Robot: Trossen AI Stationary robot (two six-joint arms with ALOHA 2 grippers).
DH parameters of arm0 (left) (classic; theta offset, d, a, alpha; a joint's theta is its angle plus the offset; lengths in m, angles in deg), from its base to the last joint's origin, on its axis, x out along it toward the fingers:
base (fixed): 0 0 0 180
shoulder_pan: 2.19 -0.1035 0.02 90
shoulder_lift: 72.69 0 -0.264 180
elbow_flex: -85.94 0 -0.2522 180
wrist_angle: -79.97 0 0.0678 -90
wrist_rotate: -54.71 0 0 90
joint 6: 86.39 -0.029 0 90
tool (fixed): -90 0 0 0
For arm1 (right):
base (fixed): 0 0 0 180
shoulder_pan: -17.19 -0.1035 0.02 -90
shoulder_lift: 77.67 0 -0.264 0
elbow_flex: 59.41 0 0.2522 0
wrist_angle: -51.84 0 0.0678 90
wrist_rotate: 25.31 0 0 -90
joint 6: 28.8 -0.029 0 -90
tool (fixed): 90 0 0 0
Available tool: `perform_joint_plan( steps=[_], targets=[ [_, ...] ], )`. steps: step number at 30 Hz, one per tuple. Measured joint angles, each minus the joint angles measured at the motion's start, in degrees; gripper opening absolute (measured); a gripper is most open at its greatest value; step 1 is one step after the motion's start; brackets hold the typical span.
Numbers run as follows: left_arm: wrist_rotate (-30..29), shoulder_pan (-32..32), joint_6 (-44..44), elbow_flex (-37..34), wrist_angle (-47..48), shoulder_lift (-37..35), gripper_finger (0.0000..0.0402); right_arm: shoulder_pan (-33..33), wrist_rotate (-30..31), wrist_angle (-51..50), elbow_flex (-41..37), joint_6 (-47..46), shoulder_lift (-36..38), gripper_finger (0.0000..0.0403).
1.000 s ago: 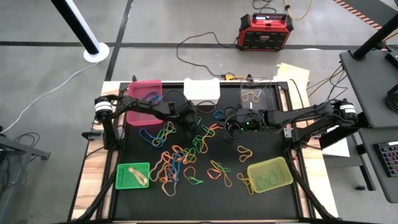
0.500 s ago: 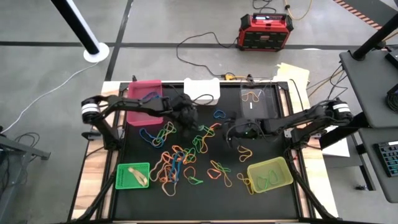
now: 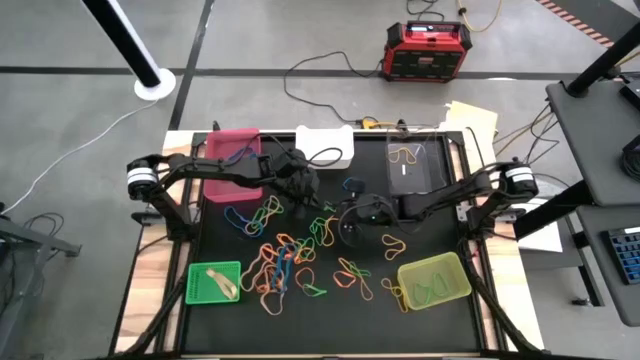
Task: Sort rubber bands into baskets
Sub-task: Put the green rubber band into the yellow bin
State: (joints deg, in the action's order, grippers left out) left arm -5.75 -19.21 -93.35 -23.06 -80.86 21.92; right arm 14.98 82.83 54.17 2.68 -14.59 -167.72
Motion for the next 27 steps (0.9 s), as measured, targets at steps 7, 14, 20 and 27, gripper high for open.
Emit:
perform_joint_plan(
  steps=[7,14,20,27],
  targets=[
    [0.0,0.05,0.0,0.02,-0.41,0.0,0.0,0.38,2.04,-0.65,1.32,0.22,-1.04,0.0129],
    [0.01,0.09,0.42,0.04,-2.9,0.02,0.0,0.36,1.41,-0.77,1.78,1.51,-0.99,0.0152],
    [0.0,0.1,0.61,0.07,-3.26,0.02,0.0,0.36,1.42,-0.78,1.71,3.11,-0.77,0.0028],
    [-0.97,0.1,0.87,0.07,-3.91,0.02,0.0,0.45,1.43,-1.13,1.67,3.83,-0.75,0.0009]
  ],
)
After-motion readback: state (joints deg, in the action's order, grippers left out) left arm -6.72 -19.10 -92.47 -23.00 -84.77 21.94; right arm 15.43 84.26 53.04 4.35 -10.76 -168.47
